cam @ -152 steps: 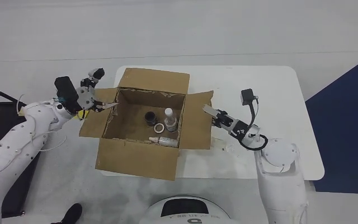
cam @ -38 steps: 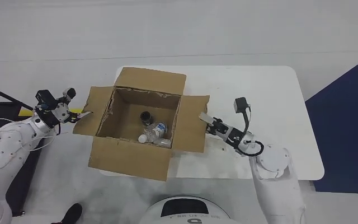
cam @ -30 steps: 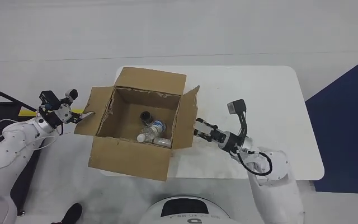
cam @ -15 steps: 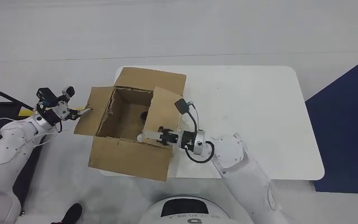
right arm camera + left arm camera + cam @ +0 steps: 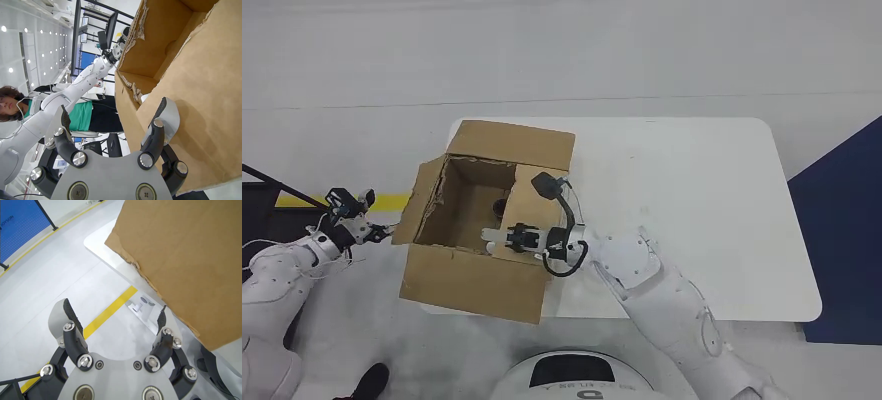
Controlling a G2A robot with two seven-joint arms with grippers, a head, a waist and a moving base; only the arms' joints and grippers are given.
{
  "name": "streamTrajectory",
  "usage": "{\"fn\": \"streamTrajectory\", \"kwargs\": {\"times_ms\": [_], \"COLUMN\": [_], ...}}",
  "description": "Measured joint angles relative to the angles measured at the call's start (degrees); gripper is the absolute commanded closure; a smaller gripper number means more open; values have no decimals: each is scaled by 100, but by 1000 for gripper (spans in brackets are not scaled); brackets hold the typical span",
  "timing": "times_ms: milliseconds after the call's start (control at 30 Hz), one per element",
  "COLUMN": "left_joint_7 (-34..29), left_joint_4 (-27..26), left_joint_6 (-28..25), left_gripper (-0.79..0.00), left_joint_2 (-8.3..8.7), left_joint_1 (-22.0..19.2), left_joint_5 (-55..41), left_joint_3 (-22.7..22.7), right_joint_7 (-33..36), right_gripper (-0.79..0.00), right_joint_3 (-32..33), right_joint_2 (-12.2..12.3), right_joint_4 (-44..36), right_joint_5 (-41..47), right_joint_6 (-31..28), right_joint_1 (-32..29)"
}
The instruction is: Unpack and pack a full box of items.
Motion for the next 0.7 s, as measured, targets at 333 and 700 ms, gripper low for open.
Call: {"fn": "streamTrajectory", "kwargs": {"times_ms": [333, 700], "left_joint_7": [-838, 461], "left_joint_4": [166, -817], "left_joint_6": [32, -306], "left_gripper": [-785, -785], "left_joint_2": [-416, -874], "left_joint_1": [-84, -369], "left_joint_5": [-914, -1270], "left_joint_3": [-179, -89], "right_joint_7": [-13, -126], "right_gripper": [-785, -785], "right_joint_3": [22, 132], "right_joint_2": [64, 146], "right_joint_4": [-88, -158], "right_joint_5": [23, 109], "right_joint_6": [67, -14], "right_joint_1": [16, -60]}}
